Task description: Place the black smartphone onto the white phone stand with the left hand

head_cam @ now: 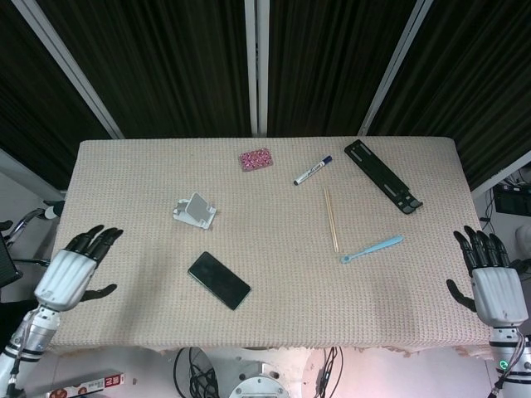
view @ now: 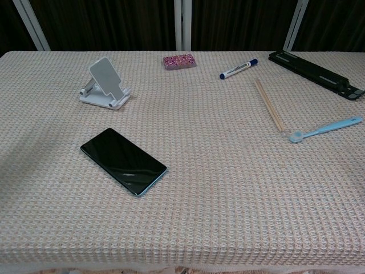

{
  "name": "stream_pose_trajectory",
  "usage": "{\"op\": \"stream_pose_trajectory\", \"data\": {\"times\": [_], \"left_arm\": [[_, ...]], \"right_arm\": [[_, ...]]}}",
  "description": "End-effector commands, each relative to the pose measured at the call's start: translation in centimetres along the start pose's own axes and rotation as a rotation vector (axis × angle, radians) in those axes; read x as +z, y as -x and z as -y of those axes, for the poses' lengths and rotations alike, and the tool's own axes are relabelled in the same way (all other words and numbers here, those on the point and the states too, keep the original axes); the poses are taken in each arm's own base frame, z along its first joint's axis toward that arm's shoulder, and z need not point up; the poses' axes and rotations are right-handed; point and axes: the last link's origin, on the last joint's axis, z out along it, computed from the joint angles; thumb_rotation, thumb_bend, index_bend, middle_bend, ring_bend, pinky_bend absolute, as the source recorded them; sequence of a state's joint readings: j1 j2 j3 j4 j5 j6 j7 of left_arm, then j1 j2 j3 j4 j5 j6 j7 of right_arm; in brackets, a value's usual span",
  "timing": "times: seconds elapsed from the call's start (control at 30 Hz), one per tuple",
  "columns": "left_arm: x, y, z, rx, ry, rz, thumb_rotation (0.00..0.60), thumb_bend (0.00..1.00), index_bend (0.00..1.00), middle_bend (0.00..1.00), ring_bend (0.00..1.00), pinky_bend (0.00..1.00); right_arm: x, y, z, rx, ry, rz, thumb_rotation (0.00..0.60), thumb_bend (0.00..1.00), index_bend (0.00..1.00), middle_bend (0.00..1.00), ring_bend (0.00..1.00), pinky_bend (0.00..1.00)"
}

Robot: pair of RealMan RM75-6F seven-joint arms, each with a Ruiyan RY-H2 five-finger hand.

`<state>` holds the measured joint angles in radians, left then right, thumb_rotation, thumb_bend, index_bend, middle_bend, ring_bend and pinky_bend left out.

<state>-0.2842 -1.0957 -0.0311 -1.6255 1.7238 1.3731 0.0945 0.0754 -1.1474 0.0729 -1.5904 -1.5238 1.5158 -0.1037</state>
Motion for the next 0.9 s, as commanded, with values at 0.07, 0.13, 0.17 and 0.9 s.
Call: {"op": "stream_pose_trajectory", "data": {"times": [0.07,0.13,0.17,0.9], "left_arm": [[3.4,-0.6,-3.0,0.056,0.185,0.027,0.6,0.09,0.08,0.12,0.11,0.24],[4.7,-0.3,-4.2,0.072,0.252,0.045,0.6,0.09,0.08,0.12,0.11,0.24],[5.2,0.1,-4.8,0.08,0.287,0.061,0.6,0.09,0.08,0.12,0.11,0.24],[10.6,8.6,-9.9,0.065,0.485,0.294,0.6,0.09,0.05,0.1,0.11,0.25]], "right_arm": [[-0.1,0.0,0.0,0.001,0.001,0.0,0.6,0.18,0.0,0.0,0.0,0.0],[-0.2,-0.1,-0.1,-0.001,0.001,-0.002,0.6,0.18,0.0,0.0,0.0,0.0],[-0.2,-0.2,-0.1,-0.002,0.003,-0.005,0.6,0.18,0.0,0.0,0.0,0.0],[-1.0,-1.2,-0.8,0.009,-0.032,-0.029,0.6,0.18,0.0,0.0,0.0,0.0]]}}
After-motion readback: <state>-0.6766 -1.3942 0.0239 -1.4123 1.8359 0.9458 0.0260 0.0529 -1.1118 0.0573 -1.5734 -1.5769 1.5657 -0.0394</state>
